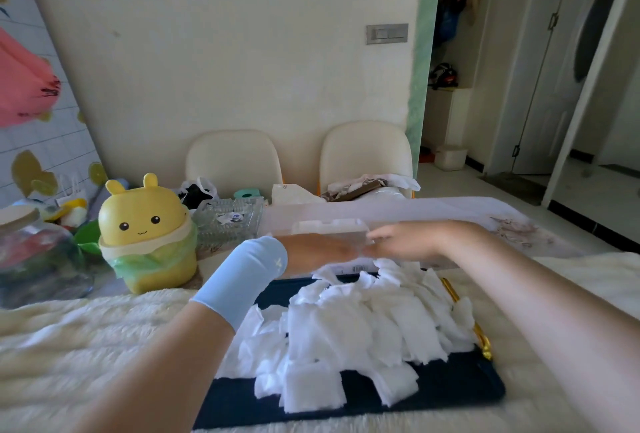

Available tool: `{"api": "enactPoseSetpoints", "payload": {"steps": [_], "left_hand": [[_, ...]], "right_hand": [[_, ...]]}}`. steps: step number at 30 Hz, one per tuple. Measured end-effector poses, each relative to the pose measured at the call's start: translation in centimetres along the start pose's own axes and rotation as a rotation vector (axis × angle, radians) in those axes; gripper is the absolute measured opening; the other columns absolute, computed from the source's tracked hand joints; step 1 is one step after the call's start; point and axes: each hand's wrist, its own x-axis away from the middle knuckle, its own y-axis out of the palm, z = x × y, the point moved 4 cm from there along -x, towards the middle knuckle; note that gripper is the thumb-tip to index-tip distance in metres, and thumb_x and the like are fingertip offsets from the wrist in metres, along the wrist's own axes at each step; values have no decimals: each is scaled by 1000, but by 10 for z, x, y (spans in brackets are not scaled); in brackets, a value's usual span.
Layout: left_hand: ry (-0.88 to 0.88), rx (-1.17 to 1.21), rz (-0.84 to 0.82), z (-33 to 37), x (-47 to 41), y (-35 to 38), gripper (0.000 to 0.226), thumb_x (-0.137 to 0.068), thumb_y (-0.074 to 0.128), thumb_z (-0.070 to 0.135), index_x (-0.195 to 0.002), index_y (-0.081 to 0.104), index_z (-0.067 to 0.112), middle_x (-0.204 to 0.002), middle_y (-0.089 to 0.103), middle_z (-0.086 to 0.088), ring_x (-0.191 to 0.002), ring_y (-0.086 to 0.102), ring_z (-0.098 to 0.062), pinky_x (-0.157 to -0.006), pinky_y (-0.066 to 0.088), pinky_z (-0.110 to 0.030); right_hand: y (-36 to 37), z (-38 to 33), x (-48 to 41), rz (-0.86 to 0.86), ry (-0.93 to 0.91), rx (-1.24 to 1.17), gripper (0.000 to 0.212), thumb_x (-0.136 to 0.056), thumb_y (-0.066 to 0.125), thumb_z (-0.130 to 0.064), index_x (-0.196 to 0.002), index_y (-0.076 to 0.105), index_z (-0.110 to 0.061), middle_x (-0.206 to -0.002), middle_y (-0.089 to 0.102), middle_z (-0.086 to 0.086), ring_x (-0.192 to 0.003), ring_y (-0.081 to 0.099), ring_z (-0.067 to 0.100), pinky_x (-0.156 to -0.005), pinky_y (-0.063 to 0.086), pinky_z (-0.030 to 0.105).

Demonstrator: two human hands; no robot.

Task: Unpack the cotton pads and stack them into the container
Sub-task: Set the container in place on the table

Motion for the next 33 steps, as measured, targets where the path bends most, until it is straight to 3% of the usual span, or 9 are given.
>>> {"api": "enactPoseSetpoints", "payload": {"steps": [3,5,9,13,16,19,25,29,33], "left_hand": [[31,-139,-177,3,27,22,74,-73,55,81,-141,34,59,-148,32,31,-141,25,-3,-121,14,-38],[-84,-334,-182,-8,31,32,94,-67,59,85,-147,19,60,-159,22,23,-149,19,-14,-122,15,-47],[-183,-425,-161,-23,36,45,93,-77,67,68,-150,13,52,-157,30,13,-144,30,-22,-115,29,-44],[-266,-438,-57,-47,54,30,92,-79,70,62,-152,18,43,-154,35,11,-139,36,-21,-108,31,-37],[-314,-438,-26,-64,61,21,104,-73,69,71,-154,11,44,-160,26,11,-145,29,-23,-116,27,-41],[-300,-419,20,-61,60,11,115,-65,58,87,-155,2,44,-165,9,13,-151,15,-22,-121,18,-48],[71,-355,132,20,37,30,85,-82,57,72,-153,16,49,-163,15,15,-152,14,-18,-122,17,-47],[-41,-584,47,47,7,71,95,-83,54,74,-156,3,42,-166,0,5,-153,2,-25,-122,11,-51],[-157,-719,-12,29,-9,92,98,-82,58,71,-156,1,42,-166,1,2,-152,5,-29,-119,19,-54]], "right_hand": [[21,-2,27,-156,48,-19,83,-90,45,-76,-158,26,-32,-166,20,-9,-152,22,19,-120,24,41],[38,-5,38,-209,90,7,85,-90,47,-75,-160,17,-36,-167,15,-10,-152,22,19,-120,24,40],[63,-29,42,-144,58,20,79,-91,47,-71,-157,25,-32,-163,28,-3,-147,32,24,-113,32,40],[76,-58,38,-75,-39,-60,48,-91,48,-68,-122,48,-30,-130,55,0,-124,53,25,-92,42,32],[78,-65,40,-81,-55,-143,69,-93,40,-71,-152,29,-36,-159,36,-2,-143,37,26,-111,32,40],[58,-55,52,-36,-114,-243,64,-105,30,-58,-161,12,-32,-168,9,-8,-154,13,19,-123,15,43],[8,2,83,151,10,-49,47,-101,42,-14,-145,51,-28,-149,48,-7,-136,45,18,-114,39,39],[23,28,104,-59,147,236,63,-85,72,-20,-143,51,-33,-139,48,-8,-128,51,21,-103,49,38],[43,35,99,45,117,264,44,-78,81,-12,-119,68,-22,-122,65,-1,-94,61,17,-76,53,30]]}}
